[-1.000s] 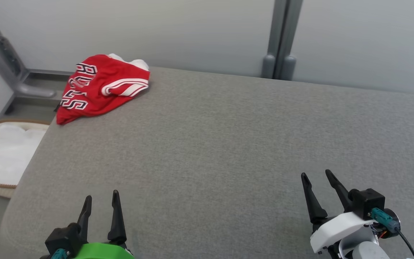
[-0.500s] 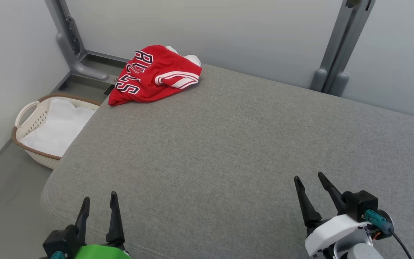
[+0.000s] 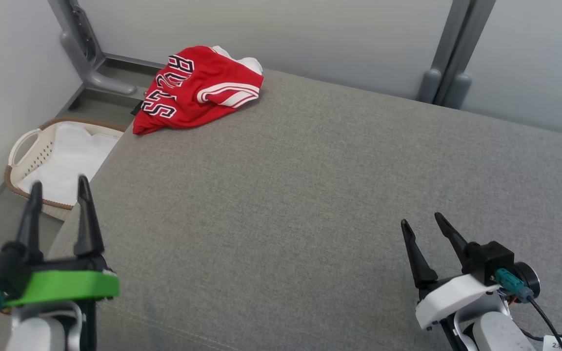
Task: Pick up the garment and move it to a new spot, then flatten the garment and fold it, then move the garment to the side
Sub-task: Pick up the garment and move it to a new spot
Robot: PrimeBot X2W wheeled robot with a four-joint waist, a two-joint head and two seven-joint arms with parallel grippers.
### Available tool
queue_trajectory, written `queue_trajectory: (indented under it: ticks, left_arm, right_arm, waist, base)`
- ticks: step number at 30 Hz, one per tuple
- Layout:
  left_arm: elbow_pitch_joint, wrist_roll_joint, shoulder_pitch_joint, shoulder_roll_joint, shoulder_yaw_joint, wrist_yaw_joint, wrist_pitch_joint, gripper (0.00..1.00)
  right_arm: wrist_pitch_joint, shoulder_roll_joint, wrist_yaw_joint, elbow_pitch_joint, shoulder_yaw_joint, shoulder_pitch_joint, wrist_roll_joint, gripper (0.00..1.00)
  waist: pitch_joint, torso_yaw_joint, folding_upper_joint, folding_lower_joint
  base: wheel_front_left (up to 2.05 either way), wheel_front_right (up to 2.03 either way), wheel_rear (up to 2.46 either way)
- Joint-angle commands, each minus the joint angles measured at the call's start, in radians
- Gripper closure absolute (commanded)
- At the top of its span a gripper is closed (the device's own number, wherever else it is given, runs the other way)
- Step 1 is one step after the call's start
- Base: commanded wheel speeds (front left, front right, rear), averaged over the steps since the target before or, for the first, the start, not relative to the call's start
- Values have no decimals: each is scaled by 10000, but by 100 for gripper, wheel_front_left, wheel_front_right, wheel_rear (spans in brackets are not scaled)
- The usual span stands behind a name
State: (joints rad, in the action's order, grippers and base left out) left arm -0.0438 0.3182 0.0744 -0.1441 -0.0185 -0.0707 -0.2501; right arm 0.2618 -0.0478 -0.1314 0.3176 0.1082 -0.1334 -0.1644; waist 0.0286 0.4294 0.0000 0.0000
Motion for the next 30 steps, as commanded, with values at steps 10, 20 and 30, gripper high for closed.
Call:
queue_trajectory:
  ticks: [10,20,30]
  left_arm:
    - [-103,191,4517,-1951,-549,-282,1333,0]
    - [-3959,472,8516,-3031,-615,-433,1676,0]
    - [-7052,734,10031,-2936,73,-563,1753,0]
  right_arm:
    - [37,-56,16,-433,128,-1537,1197,0]
    - [-318,-51,16,-1376,387,-2857,1979,0]
    - [-622,-43,16,-2508,462,-3552,2425,0]
  waist:
    - [2255,-1461,0,0]
    - [4587,-2883,0,0]
    - [6156,-3440,0,0]
  base:
    - [0,0,0]
    - [0,0,0]
    - [0,0,0]
